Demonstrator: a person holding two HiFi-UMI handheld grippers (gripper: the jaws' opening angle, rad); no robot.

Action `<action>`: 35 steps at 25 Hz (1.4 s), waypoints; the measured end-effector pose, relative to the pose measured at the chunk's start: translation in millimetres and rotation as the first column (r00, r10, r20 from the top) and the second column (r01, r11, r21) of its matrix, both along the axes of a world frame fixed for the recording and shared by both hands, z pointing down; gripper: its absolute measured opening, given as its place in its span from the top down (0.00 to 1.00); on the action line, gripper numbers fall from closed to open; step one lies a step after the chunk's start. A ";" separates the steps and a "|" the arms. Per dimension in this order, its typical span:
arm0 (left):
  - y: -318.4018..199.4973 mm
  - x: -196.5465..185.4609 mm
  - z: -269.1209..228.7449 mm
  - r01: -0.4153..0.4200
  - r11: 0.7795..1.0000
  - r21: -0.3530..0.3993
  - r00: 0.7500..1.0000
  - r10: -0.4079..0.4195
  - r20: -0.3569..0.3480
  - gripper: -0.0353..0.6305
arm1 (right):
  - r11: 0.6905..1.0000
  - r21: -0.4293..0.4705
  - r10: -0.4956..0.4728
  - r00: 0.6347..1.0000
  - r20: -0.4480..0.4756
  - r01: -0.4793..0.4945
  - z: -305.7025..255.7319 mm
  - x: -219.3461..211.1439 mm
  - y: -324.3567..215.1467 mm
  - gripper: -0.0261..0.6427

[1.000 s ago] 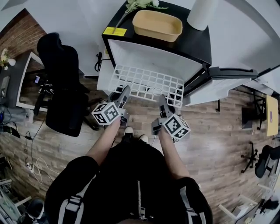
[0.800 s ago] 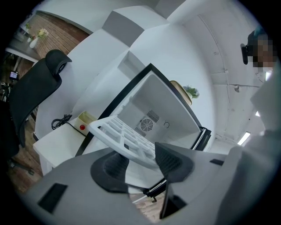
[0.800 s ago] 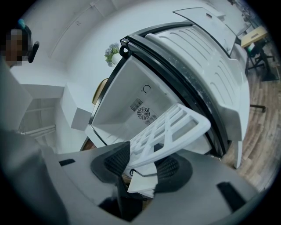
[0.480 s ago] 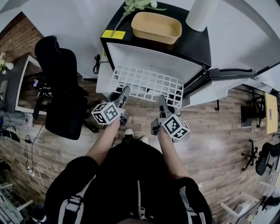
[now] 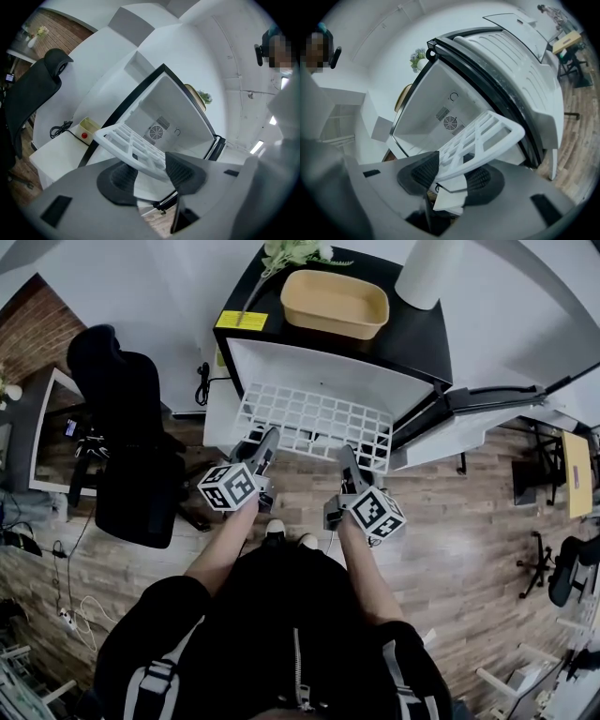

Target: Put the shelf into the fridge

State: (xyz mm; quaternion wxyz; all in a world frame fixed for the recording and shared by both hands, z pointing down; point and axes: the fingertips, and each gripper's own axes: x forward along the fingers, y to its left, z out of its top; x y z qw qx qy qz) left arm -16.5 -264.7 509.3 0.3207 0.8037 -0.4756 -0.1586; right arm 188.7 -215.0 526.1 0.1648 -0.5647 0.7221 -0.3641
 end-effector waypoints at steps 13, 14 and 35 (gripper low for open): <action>4.8 -0.9 -0.7 -0.011 1.000 0.017 1.000 0.011 0.005 0.64 | 1.000 -0.008 0.009 0.999 0.032 -0.009 4.8 -0.9 5.5 0.71; 5.6 -0.8 -0.3 -0.011 1.000 0.017 1.000 0.011 0.005 0.64 | 1.000 -0.008 0.009 0.999 0.034 -0.008 5.7 -0.5 5.9 0.71; -13.4 9.5 -1.1 -0.023 1.000 0.016 1.000 0.023 0.001 0.64 | 0.999 0.014 0.048 0.999 -0.010 -0.048 -7.2 14.0 -23.0 0.72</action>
